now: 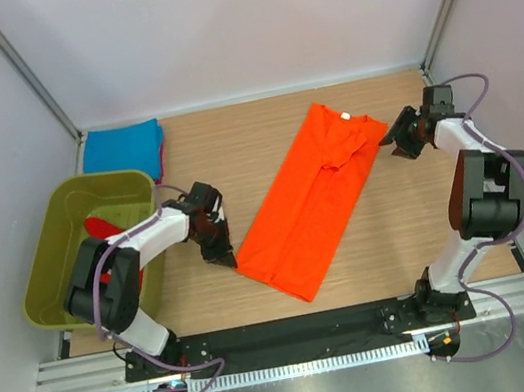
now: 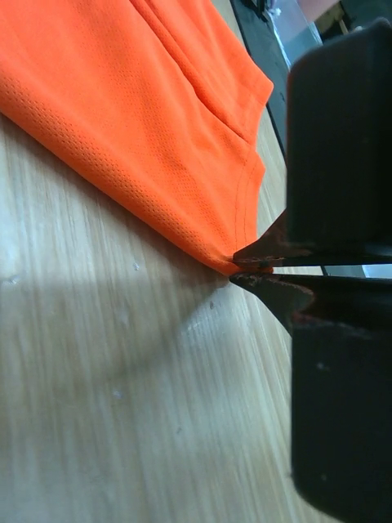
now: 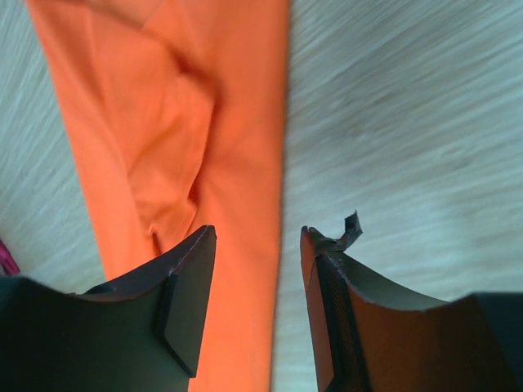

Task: Fold and stack the t-shirts
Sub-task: Fold the tshirt

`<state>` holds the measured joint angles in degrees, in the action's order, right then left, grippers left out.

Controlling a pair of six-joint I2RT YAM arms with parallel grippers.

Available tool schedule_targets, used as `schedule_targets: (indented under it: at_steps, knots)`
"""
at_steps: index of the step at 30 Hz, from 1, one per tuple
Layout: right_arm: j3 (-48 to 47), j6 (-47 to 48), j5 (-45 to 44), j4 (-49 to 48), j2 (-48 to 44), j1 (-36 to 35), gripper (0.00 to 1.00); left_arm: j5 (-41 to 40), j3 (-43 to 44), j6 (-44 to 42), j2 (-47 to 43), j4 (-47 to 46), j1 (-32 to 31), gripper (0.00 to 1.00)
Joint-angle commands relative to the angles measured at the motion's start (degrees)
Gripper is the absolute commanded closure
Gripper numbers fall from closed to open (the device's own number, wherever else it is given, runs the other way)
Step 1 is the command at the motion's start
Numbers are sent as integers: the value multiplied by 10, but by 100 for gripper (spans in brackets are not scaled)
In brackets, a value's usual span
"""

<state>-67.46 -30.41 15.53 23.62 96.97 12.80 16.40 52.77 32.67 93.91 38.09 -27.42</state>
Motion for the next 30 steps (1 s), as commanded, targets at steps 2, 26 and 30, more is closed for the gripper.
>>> schedule_targets:
  at_steps: [2, 26, 30]
  knots:
    - [6, -26, 22, -116, 51, 23, 50, 12, -30, 50, -43, -57, -1, 100]
    - [-259, -29, 73, -148, 352, 43, 86, 16, -85, 138, -73, -114, -4, 100]
    - [-325, -30, 98, -143, 393, 42, 90, 40, -91, 173, -57, -143, -24, 99]
